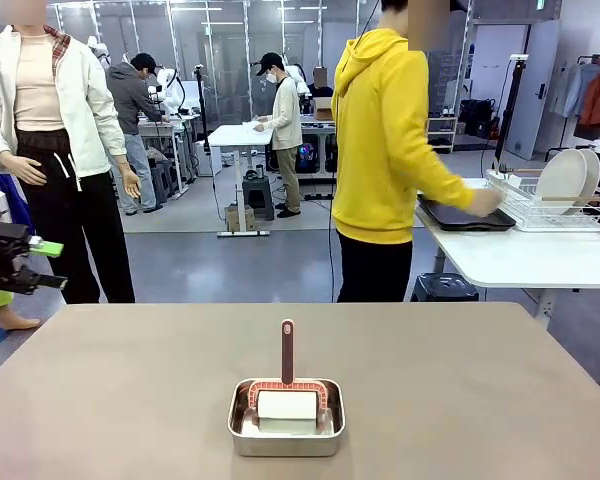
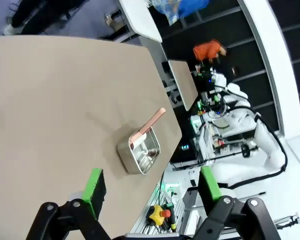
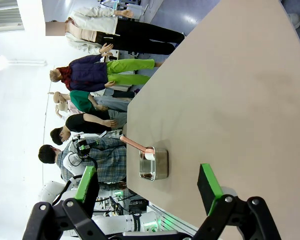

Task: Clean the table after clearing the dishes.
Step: Place the Lint Roller back on top of the Airtight Container.

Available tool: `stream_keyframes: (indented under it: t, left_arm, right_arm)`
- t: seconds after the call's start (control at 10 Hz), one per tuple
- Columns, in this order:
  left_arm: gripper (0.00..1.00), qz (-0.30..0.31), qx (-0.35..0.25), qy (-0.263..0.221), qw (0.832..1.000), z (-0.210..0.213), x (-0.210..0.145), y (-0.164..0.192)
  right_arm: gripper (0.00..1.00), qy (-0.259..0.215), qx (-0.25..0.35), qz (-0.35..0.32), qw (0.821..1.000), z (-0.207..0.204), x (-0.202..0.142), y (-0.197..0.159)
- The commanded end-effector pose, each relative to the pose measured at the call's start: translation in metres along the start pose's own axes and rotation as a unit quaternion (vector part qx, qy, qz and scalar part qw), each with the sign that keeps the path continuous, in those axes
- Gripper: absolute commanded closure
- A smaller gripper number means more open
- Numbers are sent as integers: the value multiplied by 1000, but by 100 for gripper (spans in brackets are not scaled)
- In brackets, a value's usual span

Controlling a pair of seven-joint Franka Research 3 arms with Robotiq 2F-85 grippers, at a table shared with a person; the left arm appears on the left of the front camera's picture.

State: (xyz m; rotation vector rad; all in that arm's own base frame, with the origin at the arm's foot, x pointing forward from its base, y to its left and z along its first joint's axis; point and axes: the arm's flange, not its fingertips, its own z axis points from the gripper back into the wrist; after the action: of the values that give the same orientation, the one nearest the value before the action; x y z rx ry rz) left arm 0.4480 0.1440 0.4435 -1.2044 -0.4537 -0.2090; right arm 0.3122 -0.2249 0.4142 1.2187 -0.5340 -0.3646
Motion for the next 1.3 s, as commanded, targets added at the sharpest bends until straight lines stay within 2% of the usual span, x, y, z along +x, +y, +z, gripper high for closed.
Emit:
stream_keyframes:
  t: [0.0, 0.1, 0.2, 1.2]
  left_arm:
    - [6, -36, -12, -8, 999, 41, -6, 14]
    - [6, -49, -18, -15, 999, 64, -15, 21]
    - [6, -60, -31, -2, 998, 75, -20, 24]
    - [6, -47, -24, -17, 998, 77, -24, 25]
  right_arm:
    - [0, 0, 6, 5, 1000, 0, -2, 2]
    - [0, 0, 6, 5, 1000, 0, -2, 2]
    - [0, 0, 6, 5, 1000, 0, -2, 2]
    - [0, 0, 6, 5, 1000, 0, -2, 2]
